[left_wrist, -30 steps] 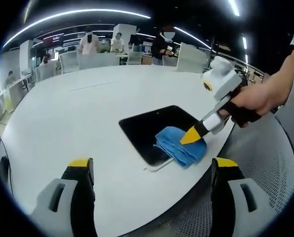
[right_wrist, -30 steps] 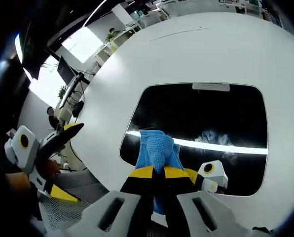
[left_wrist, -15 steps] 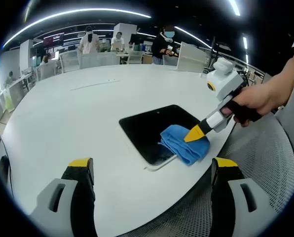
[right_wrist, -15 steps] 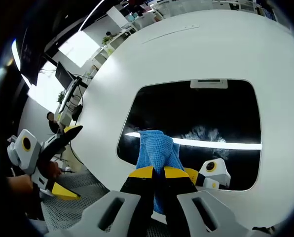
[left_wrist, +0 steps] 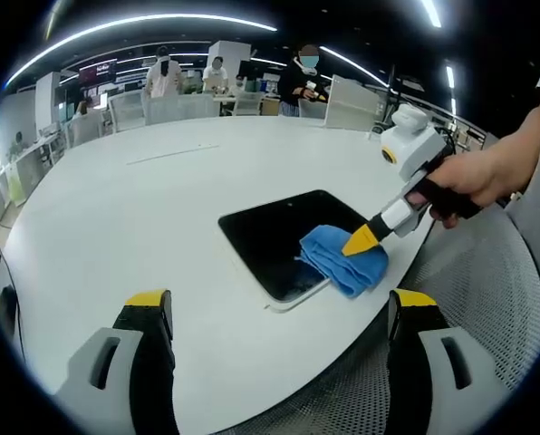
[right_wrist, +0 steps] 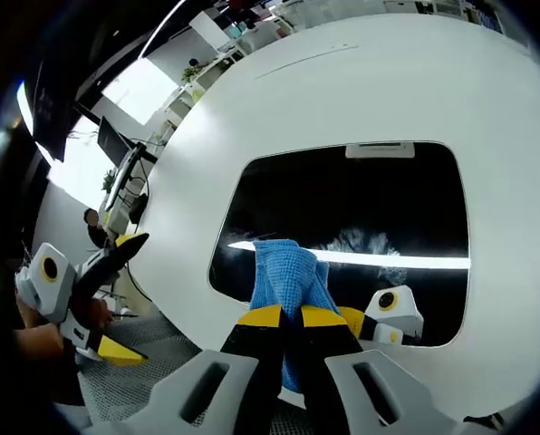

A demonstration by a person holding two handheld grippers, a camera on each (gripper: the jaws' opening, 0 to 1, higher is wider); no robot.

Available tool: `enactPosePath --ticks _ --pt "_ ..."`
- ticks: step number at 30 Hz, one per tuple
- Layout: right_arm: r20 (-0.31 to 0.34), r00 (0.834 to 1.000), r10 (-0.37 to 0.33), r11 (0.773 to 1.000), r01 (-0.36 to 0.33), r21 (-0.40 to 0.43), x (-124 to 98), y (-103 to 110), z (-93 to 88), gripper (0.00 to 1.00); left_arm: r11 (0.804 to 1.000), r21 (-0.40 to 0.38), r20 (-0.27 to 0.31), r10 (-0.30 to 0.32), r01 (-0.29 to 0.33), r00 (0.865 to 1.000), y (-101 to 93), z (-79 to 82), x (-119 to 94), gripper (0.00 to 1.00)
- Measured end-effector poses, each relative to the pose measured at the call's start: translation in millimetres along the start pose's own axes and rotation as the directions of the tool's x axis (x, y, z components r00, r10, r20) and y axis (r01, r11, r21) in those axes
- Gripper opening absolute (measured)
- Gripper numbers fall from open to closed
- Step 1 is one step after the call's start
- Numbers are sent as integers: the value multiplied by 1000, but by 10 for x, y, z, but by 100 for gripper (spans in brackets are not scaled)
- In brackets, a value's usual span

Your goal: Wipe the mirror surface with the cleaning cloth until all visible marks leave the cleaned area.

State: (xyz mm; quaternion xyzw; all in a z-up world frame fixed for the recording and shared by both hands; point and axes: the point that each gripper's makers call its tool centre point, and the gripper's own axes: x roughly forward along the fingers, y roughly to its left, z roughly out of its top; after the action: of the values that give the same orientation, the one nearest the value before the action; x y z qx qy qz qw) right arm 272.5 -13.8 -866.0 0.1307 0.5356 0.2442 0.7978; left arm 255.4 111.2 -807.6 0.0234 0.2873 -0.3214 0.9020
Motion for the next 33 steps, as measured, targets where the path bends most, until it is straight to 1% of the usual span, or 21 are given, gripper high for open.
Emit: enactPosePath --ticks 8,11,13,18,22,25,29,33 --pt "4 1000 -8 1000 8 5 15 -9 32 0 1000 0 -6 0 0 1000 4 -8 0 98" --pt "20 1000 -15 1000 15 4 22 -40 90 0 1000 2 -8 2 -2 1000 5 -12 -1 98" --pt "19 1000 -12 1000 12 21 28 -53 113 0 1000 4 -12 3 -3 1000 8 -19 1 98" --pt "31 999 -15 1000 14 23 51 -78 190 0 1000 13 -26 2 -2 1000 2 -39 8 97" --pt "35 999 -17 999 17 27 63 -92 245 0 1000 8 -18 5 -5 1000 13 -28 5 97" --pt "38 999 -29 1000 28 12 90 -107 307 0 1000 5 -14 7 -7 1000 17 -23 4 98" --pt "45 998 -39 999 38 15 117 -157 406 0 1000 6 -13 5 -5 1000 14 -25 3 97" --pt "46 998 -44 999 43 15 139 -176 463 0 1000 7 -16 4 -4 1000 15 -31 3 97"
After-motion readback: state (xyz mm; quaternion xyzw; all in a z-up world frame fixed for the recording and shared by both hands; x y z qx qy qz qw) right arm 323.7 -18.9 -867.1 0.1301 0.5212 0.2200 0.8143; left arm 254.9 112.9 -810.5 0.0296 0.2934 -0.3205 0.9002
